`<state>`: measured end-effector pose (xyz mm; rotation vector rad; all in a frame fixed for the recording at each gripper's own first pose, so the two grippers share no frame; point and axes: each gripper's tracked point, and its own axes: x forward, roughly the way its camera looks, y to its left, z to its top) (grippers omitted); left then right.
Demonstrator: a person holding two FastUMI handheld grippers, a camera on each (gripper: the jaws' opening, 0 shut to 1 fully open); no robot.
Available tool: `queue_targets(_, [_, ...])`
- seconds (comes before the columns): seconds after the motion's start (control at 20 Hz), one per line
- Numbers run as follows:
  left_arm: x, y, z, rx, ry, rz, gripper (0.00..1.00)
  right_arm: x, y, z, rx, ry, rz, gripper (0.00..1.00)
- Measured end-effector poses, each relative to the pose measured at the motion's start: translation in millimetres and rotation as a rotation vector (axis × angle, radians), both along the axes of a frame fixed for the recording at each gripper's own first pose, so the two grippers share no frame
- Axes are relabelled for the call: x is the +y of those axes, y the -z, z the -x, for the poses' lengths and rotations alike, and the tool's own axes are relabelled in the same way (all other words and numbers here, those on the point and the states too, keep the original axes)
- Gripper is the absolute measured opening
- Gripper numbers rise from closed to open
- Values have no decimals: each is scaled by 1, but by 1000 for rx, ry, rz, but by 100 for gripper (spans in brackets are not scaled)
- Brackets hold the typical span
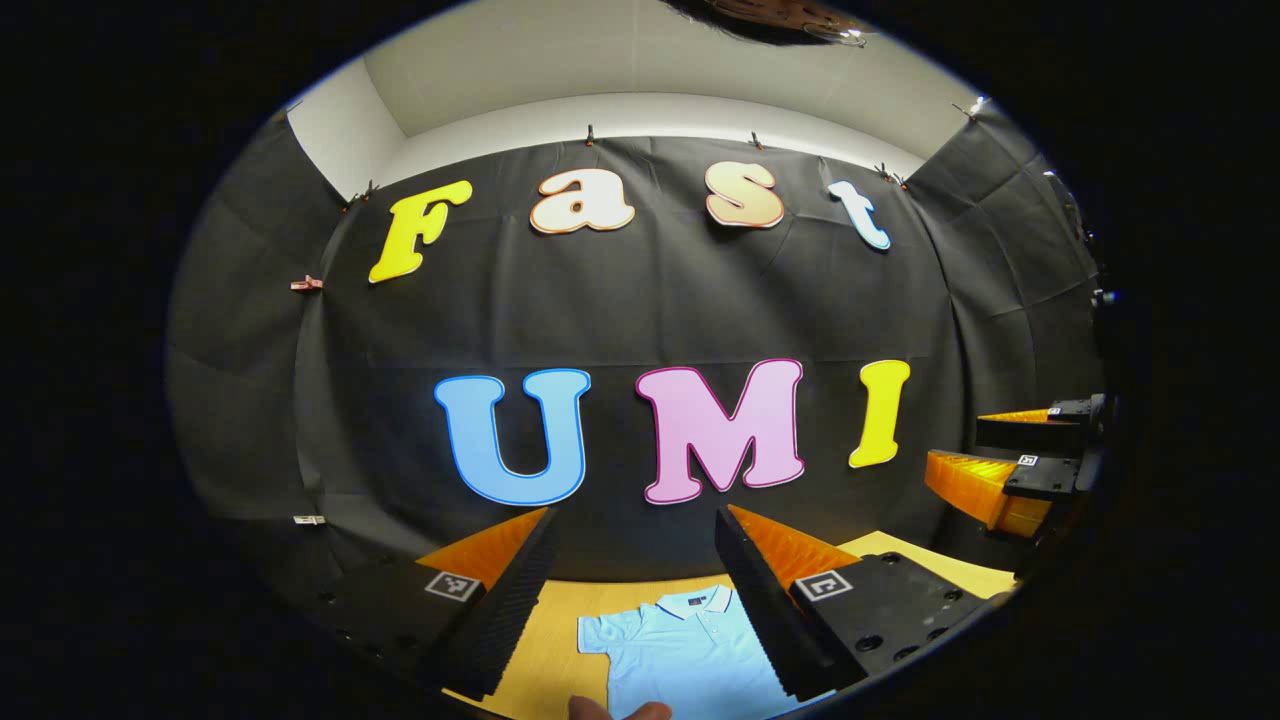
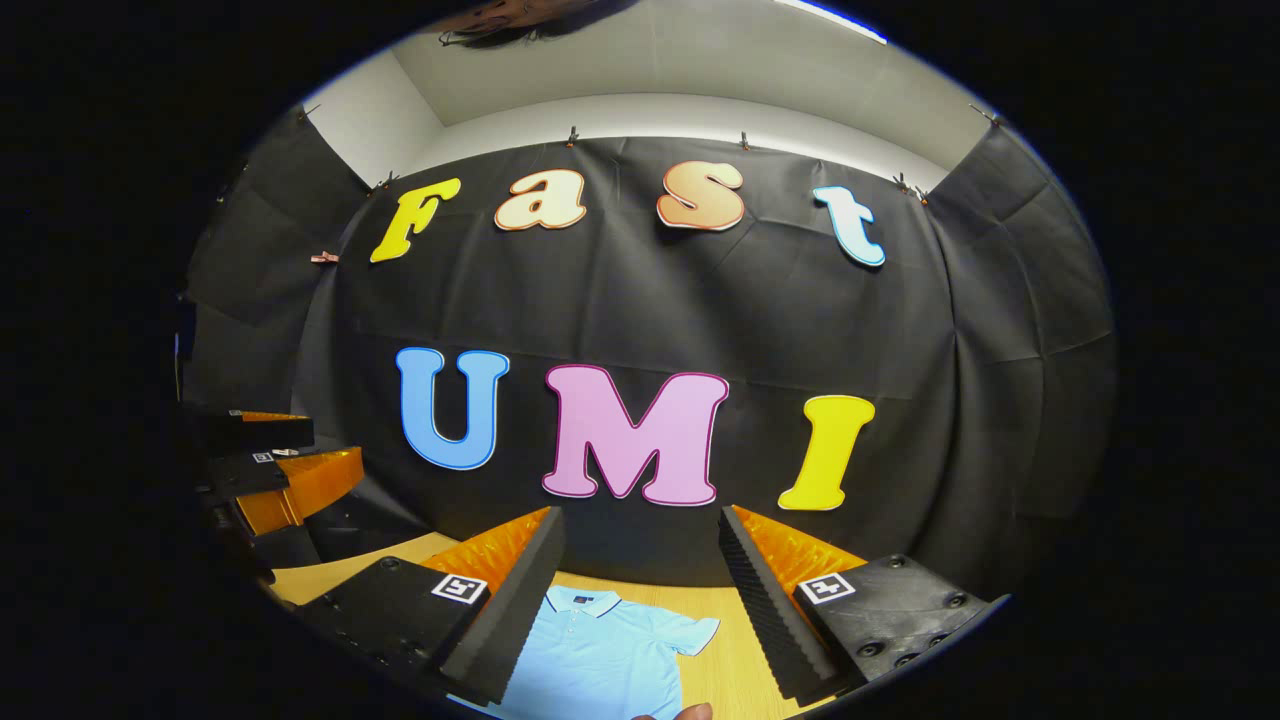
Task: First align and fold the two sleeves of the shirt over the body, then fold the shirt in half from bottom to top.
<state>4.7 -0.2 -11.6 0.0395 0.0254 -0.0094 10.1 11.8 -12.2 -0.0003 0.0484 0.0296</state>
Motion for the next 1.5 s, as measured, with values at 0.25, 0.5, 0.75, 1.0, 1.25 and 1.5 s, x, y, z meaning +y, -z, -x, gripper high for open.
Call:
queue_targets(0.25, [0, 5, -3, 9, 1, -1, 98, 2, 13, -6, 41, -9, -1, 95])
queue_targets(0.5, [2, 12, -9, 17, -10, -4, 98, -11, 48, -44, 127, -4, -1, 95])
queue_targets(0.75, [2, 22, -15, 45, -35, -11, 98, -45, 125, -114, 295, 8, -72, 97])
queue_targets(1.0, [1, 38, -19, 93, -70, -22, 98, -95, 252, -176, 510, 53, -24, 97])
queue_targets(1.25, [1, 49, -18, 133, -120, -37, 98, -122, 386, -218, 735, 97, -86, 98])
queue_targets(1.5, [3, 62, -13, 176, -170, -46, 98, -139, 468, -239, 825, 172, -130, 97])
